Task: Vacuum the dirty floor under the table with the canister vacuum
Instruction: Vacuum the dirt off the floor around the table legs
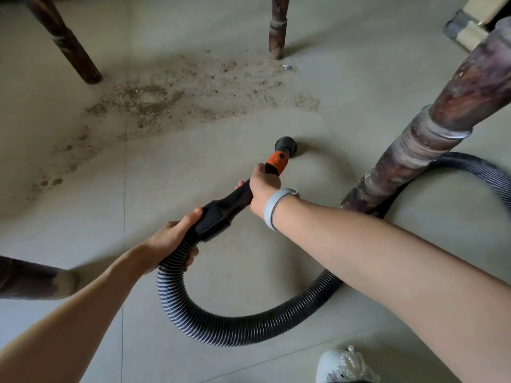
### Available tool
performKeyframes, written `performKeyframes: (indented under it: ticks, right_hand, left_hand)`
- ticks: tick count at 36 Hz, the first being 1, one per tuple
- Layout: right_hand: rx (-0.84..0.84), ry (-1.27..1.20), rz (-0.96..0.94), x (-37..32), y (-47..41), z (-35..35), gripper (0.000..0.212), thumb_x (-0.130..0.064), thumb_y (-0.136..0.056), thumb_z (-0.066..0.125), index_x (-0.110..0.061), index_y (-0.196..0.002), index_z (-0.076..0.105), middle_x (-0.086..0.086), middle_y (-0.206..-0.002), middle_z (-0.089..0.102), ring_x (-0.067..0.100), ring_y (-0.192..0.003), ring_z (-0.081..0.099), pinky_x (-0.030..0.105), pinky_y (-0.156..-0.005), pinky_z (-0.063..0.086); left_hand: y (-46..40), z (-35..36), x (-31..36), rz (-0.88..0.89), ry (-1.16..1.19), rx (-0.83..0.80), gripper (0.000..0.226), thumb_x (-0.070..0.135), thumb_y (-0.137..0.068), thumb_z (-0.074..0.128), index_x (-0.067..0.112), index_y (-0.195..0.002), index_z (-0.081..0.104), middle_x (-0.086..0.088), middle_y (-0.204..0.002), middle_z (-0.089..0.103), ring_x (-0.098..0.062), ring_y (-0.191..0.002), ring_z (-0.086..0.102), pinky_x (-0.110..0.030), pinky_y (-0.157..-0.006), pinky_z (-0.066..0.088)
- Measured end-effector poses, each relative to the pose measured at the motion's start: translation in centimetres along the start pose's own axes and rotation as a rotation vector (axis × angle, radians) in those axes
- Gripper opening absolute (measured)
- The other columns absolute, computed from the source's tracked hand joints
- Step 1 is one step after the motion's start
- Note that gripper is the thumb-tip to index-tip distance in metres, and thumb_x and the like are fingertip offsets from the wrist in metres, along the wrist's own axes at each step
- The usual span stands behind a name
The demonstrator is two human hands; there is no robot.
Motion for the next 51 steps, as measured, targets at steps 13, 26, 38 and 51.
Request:
performKeyframes:
  ticks: [13,26,38,51]
  right_hand:
    - [0.183,0.289,0.017,4.8,-0.8,-7.0,0.06,-0.04,-0.1,0.026,0.01,-0.131,0.041,0.028,-0.13,0.051,0.044,-0.118,0.053,0.05,-0.103,0.041]
    - [0.034,-0.154,0.086,-0.2,-1.2,-4.6,0.022,-0.027,-0.095,0.053,-0.012,-0.107,0.043,0.006,-0.089,0.052,0.025,-0.066,0.065,0.041,-0.083,0.057]
    - [-0.156,0.006,0.16,5.8,2.1,2.3,0.035,-0.022,-0.093,0.059,-0.005,-0.121,0.045,0.014,-0.09,0.052,0.021,-0.046,0.056,0.029,-0.045,0.053]
    - [-0.439,0.391,0.103,10.3,6.8,11.0,0.033,-0.021,-0.094,0.056,-0.006,-0.116,0.037,0.011,-0.08,0.048,0.02,-0.04,0.051,0.027,-0.041,0.049]
  left_hand:
    - [-1.3,2.3,-0.3,0.003,-0.117,-0.119,0.098,0.092,-0.035,0.06,0.001,-0.07,0.055,-0.013,-0.054,0.054,-0.024,-0.046,0.052,-0.03,-0.048,0.047]
    - [1.7,3.4,1.4,0.127,-0.074,-0.083,0.056,0.06,-0.079,0.046,0.005,-0.084,0.054,-0.014,-0.065,0.059,-0.026,-0.055,0.058,-0.031,-0.055,0.051]
    - [5.0,4.5,-2.9,0.009,-0.113,-0.209,0.051,0.054,-0.068,0.068,0.012,-0.096,0.058,-0.002,-0.083,0.062,-0.017,-0.067,0.067,-0.035,-0.064,0.058]
    - [7.8,3.4,-9.0,-0.233,-0.077,-0.238,0.041,0.04,-0.073,0.071,0.013,-0.099,0.055,-0.005,-0.1,0.067,-0.015,-0.09,0.067,-0.03,-0.085,0.056]
Point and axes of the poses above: each hand's wrist, its own y-axis away from the middle knuckle, its own z-axis out of the palm, x = y × z, the point moved 10 cm from there along -y, towards the middle knuckle
